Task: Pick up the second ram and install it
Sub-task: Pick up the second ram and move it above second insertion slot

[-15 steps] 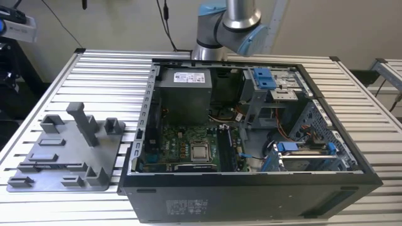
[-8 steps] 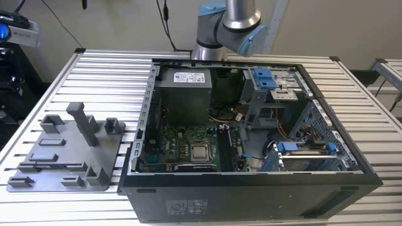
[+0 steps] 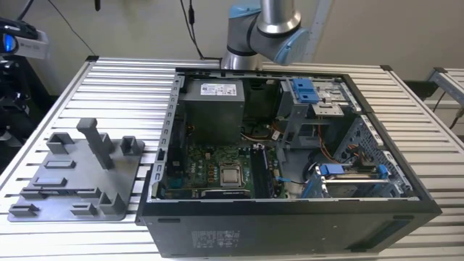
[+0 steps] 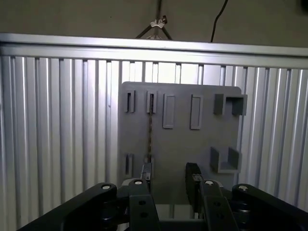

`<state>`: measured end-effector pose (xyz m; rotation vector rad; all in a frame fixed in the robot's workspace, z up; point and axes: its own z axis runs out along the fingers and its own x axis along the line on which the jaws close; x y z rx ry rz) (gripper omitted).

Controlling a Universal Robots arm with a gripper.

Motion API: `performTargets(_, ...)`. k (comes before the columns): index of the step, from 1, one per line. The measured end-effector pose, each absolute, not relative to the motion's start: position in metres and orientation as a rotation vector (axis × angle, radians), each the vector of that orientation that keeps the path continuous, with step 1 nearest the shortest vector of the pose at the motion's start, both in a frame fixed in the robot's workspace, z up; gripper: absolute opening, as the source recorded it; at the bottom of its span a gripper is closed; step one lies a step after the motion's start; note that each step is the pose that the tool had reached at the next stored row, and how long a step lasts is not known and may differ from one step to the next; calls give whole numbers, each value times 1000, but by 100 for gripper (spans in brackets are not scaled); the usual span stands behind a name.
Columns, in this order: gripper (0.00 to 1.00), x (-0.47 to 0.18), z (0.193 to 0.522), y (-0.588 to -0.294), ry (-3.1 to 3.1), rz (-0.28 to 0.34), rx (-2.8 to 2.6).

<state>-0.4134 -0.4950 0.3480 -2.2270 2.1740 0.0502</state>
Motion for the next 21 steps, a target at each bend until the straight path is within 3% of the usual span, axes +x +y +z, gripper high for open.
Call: performTargets(21, 42, -413, 315, -497, 2146, 51, -2255)
